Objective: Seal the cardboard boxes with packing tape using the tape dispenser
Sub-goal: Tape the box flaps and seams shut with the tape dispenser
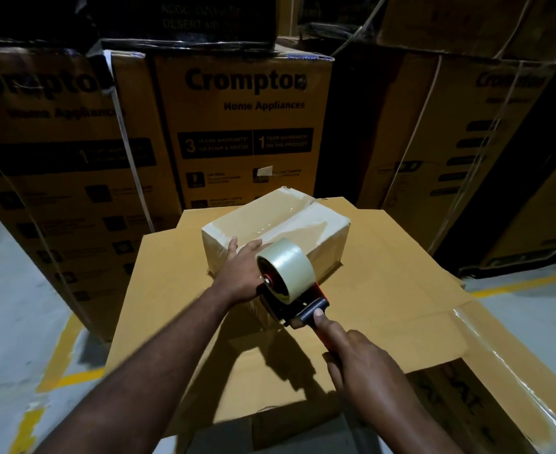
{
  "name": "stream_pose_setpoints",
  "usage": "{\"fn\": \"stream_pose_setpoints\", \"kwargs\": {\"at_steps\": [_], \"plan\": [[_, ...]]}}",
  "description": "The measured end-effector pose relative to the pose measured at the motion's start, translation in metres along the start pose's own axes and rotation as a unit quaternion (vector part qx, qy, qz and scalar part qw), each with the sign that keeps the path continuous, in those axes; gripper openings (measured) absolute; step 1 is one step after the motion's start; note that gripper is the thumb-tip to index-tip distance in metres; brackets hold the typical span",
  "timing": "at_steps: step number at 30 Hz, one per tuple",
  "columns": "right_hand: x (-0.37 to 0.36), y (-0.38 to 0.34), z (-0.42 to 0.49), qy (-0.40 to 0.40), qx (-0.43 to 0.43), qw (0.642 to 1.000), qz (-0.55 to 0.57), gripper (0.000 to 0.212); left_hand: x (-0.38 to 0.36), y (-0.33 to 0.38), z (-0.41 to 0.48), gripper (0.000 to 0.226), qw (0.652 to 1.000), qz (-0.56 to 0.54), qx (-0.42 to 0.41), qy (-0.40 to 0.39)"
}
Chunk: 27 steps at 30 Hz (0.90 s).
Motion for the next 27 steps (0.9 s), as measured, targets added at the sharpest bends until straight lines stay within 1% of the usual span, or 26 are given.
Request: {"fn": "stream_pose_setpoints", "kwargs": {"at_steps": [3, 5, 6, 8, 9, 11, 14, 17, 18, 21, 23, 24, 25, 27], "plan": [[0.000, 0.006, -0.006, -0.002, 0.005, 1.000, 0.007, 0.091, 0.028, 0.047, -0.025, 0.087, 0.999, 0.039, -0.001, -0.007], [0.000, 0.012, -0.012, -0.010, 0.005, 1.000, -0.006, 0.096, 0.018, 0.029, -0.013, 0.084, 0.999, 0.035, -0.012, -0.012], [0.000, 0.015, -0.016, -0.017, 0.004, 1.000, -0.011, 0.097, 0.017, 0.024, -0.010, 0.084, 0.998, 0.047, -0.035, -0.017], [-0.001, 0.022, -0.021, -0.029, -0.003, 1.000, -0.009, 0.095, 0.006, 0.006, 0.004, 0.103, 0.989, 0.113, -0.092, -0.027], [-0.002, 0.026, -0.023, -0.031, -0.006, 0.999, -0.006, 0.094, 0.002, 0.001, 0.009, 0.112, 0.986, 0.135, -0.097, -0.032], [-0.005, 0.030, -0.024, -0.027, -0.007, 1.000, -0.002, 0.092, -0.003, -0.003, 0.012, 0.119, 0.982, 0.157, -0.101, -0.030], [-0.014, 0.029, -0.020, -0.021, 0.002, 1.000, 0.004, 0.088, 0.000, 0.002, 0.008, 0.123, 0.977, 0.170, -0.119, -0.039], [-0.022, 0.028, -0.014, -0.018, -0.004, 1.000, 0.002, 0.086, 0.004, 0.000, 0.006, 0.126, 0.970, 0.183, -0.131, -0.092], [-0.024, 0.028, -0.012, -0.016, -0.012, 1.000, 0.005, 0.084, 0.007, 0.000, 0.008, 0.124, 0.967, 0.188, -0.131, -0.110], [-0.025, 0.026, -0.008, -0.016, -0.028, 0.999, 0.017, 0.082, 0.017, 0.009, 0.017, 0.106, 0.954, 0.212, -0.122, -0.175], [-0.025, 0.023, -0.006, -0.024, -0.038, 0.999, 0.020, 0.081, 0.022, 0.016, 0.019, 0.111, 0.949, 0.196, -0.106, -0.220], [-0.025, 0.022, -0.004, -0.026, -0.042, 0.999, 0.021, 0.081, 0.020, 0.018, 0.017, 0.117, 0.949, 0.190, -0.103, -0.229], [-0.026, 0.020, -0.003, -0.028, -0.045, 0.998, 0.020, 0.080, 0.016, 0.017, 0.013, 0.121, 0.950, 0.194, -0.105, -0.222], [-0.026, 0.016, 0.000, -0.033, -0.048, 0.998, 0.022, 0.077, 0.004, 0.011, 0.004, 0.120, 0.955, 0.211, -0.126, -0.167]]}}
Point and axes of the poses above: each hand's wrist, its own z-axis towards the middle knuckle, its own x-axis out of the back of the hand, y = z × x, the point moved 1 cm from there along z, towards the middle knuckle, and after that the axes turned 6 degrees about y, right-handed, at the moved point
